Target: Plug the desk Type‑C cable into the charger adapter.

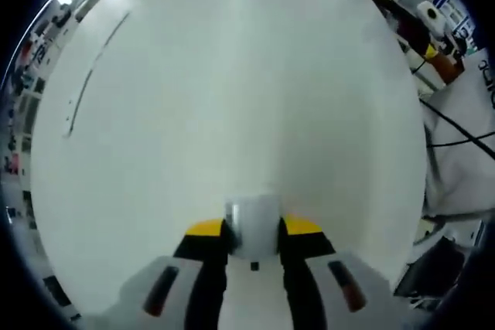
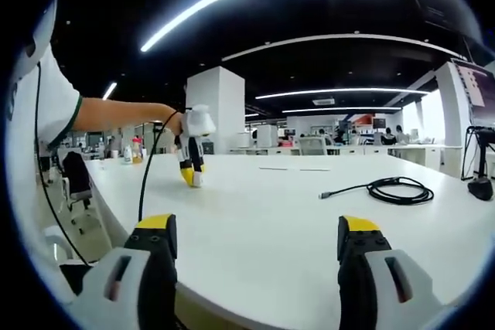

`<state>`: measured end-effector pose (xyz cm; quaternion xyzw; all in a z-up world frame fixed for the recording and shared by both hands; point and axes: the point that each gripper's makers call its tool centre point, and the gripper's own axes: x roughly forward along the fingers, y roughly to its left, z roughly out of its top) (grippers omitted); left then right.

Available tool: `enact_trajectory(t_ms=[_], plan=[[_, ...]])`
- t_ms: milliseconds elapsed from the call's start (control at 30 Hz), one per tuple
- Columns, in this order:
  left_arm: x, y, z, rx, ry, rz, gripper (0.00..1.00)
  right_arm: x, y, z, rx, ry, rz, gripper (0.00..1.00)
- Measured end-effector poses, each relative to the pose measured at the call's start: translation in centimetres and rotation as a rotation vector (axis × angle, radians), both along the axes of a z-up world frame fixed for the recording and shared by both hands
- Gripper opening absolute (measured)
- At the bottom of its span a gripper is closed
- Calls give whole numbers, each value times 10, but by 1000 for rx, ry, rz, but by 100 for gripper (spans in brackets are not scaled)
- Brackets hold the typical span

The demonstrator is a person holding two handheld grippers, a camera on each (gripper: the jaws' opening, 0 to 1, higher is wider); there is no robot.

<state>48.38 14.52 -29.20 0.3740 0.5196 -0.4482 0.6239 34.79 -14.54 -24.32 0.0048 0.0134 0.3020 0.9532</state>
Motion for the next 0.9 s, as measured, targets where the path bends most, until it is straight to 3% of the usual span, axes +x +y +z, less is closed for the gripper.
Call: enact_trajectory(t_ms=[167, 300, 567, 867, 900], plan=[[-6, 2, 0, 3, 17, 5, 25, -1, 2, -1, -2, 2, 7, 86], [-28, -4, 0, 8, 20, 13, 25, -3, 4, -2, -4, 7, 15, 86], [-48, -12, 1, 2, 15, -20, 25, -5, 6, 0, -2, -1, 20, 86], [-57, -12, -1, -13, 12, -20, 25, -9, 6, -2, -6, 3, 23, 86], [-78, -20, -1, -6, 8, -62, 25, -9, 6, -2, -5, 2, 24, 86]])
